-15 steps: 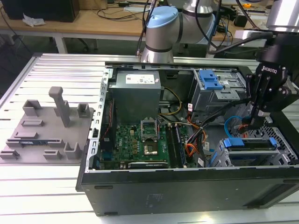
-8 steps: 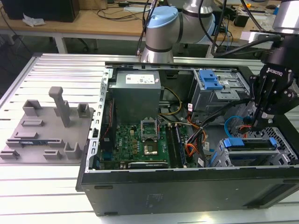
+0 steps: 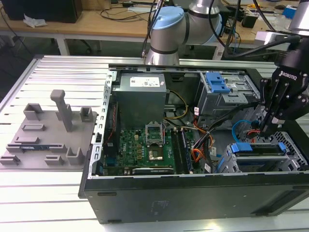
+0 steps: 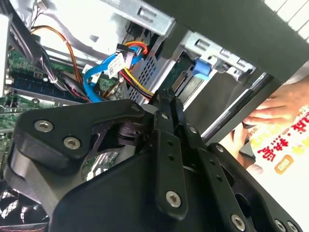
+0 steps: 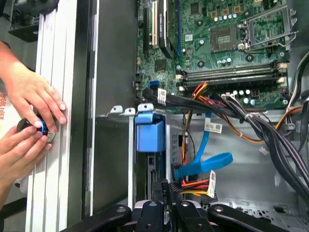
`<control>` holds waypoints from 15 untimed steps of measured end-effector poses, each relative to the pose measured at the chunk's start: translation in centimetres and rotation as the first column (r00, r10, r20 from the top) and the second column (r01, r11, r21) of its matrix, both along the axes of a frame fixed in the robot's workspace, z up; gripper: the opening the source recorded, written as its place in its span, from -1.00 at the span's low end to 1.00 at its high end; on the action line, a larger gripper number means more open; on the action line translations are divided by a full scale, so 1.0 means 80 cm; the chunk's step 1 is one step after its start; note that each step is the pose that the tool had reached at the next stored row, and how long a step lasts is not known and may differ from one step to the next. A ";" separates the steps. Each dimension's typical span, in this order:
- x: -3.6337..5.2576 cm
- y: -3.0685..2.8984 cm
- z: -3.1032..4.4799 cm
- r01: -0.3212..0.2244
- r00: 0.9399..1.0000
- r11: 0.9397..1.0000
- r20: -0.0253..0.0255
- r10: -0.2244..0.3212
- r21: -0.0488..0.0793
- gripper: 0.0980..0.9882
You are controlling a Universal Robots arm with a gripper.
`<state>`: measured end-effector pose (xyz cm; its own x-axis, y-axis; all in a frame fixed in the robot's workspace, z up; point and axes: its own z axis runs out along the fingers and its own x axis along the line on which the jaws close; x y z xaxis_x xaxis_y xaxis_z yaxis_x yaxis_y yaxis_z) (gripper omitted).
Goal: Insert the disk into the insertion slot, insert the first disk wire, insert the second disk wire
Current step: 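Insert the first disk wire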
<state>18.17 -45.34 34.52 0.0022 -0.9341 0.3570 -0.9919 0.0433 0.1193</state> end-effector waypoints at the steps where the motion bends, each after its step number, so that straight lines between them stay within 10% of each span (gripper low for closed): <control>1: 0.002 0.0000 0.0000 0.001 1.000 1.000 0.000 -0.001 0.005 -0.85; 15: 0.010 -0.0012 0.0001 0.007 1.000 0.999 -0.002 -0.007 0.032 -0.85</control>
